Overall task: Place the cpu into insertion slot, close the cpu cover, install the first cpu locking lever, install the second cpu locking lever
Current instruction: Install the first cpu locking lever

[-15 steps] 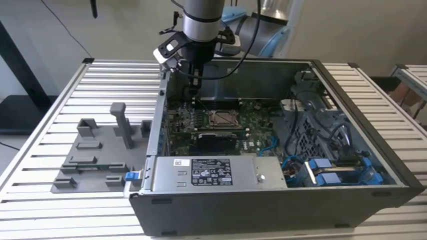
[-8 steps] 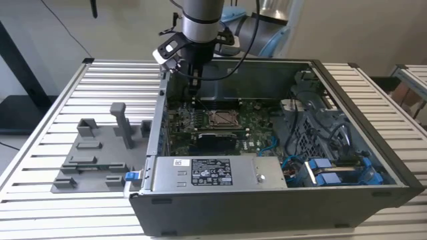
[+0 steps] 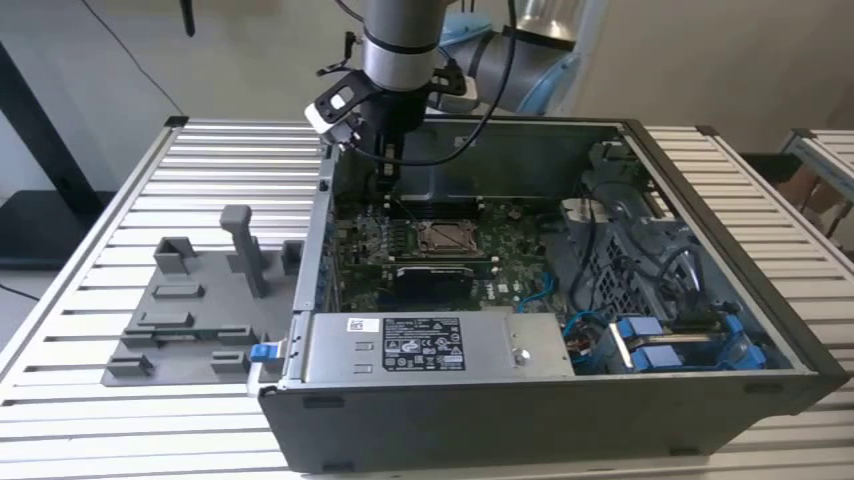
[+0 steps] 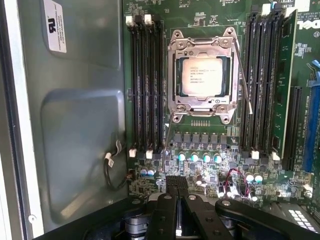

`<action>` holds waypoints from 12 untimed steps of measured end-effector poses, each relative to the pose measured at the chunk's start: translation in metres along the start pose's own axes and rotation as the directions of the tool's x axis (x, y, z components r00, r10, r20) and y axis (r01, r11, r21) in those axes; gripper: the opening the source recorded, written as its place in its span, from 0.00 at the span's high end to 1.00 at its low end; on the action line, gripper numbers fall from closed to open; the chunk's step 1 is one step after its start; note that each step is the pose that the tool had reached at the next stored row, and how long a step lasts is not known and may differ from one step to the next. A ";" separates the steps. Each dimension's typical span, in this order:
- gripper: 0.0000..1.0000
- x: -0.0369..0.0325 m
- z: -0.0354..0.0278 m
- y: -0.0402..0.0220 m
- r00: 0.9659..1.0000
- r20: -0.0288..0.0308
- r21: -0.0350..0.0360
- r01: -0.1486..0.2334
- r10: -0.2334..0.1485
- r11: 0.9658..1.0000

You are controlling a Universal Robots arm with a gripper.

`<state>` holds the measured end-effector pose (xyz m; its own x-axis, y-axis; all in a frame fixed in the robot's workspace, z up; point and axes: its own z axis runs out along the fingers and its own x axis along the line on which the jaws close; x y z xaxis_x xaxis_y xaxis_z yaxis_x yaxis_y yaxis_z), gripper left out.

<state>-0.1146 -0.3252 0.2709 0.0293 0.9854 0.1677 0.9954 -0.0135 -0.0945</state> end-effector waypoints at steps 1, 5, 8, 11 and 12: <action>0.89 0.0000 0.0001 -0.0001 1.000 0.000 0.000 0.000 0.000 1.000; 0.89 0.0006 0.0030 -0.0003 1.000 0.000 0.000 0.000 0.000 1.000; 0.89 0.0022 0.0057 -0.0018 1.000 -0.002 0.000 0.000 0.000 1.000; 0.89 0.0038 0.0085 -0.0043 1.000 -0.006 0.000 0.000 0.000 1.000; 0.89 0.0042 0.0094 -0.0049 1.000 -0.008 0.000 0.001 -0.001 1.000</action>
<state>-0.1202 -0.3194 0.2628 0.0294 0.9841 0.1754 0.9954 -0.0129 -0.0946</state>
